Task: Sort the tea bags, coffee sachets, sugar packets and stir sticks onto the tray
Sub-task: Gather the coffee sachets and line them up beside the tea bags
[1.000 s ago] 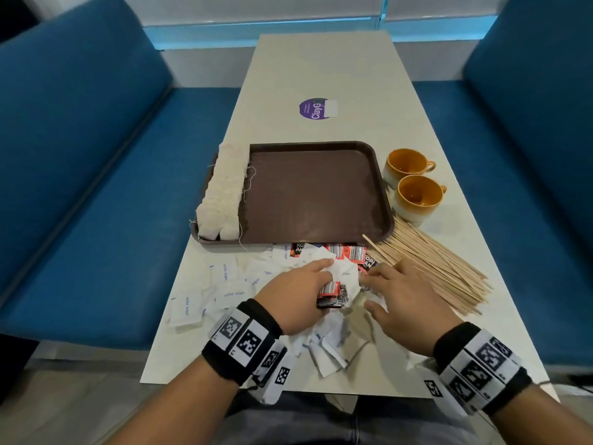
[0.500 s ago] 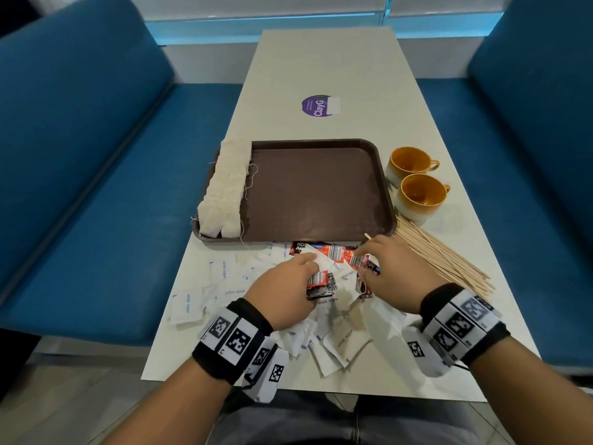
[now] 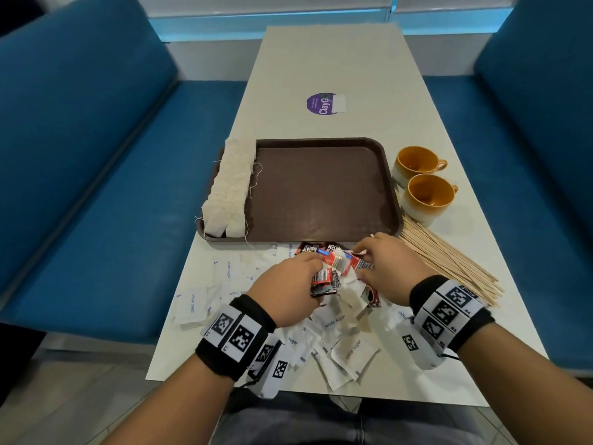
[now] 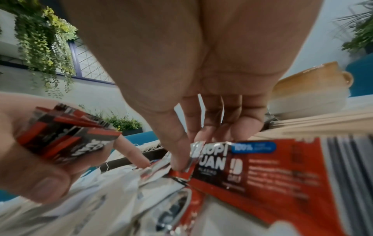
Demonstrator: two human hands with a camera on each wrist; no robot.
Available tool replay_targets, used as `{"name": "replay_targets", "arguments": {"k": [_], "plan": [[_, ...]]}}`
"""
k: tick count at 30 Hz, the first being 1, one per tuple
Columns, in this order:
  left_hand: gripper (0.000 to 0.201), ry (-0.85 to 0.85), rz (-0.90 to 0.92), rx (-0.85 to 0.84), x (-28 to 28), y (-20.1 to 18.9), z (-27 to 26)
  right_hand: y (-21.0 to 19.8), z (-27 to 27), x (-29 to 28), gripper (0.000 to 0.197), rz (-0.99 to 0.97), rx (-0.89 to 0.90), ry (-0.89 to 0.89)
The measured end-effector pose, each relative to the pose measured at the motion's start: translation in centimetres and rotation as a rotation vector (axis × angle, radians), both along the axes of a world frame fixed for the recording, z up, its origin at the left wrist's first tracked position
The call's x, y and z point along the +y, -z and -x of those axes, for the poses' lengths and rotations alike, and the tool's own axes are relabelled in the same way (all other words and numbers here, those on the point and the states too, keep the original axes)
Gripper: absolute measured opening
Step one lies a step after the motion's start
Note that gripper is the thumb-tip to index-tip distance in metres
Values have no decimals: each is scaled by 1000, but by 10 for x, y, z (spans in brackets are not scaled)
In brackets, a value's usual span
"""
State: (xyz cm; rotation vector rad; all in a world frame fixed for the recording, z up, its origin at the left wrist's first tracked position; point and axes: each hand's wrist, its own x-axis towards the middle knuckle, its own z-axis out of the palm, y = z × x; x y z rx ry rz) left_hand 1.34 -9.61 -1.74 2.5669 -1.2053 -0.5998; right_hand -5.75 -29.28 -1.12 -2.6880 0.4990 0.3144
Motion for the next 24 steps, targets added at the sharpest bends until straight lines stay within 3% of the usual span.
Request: {"name": "replay_targets", "arguments": {"k": [12, 24], "plan": [[51, -54, 78, 23, -13, -8, -11, -8, 4, -6, 2, -139, -113, 151], [34, -57, -34, -108, -35, 2, -27, -29, 18, -18, 4, -248, -276, 210]]}}
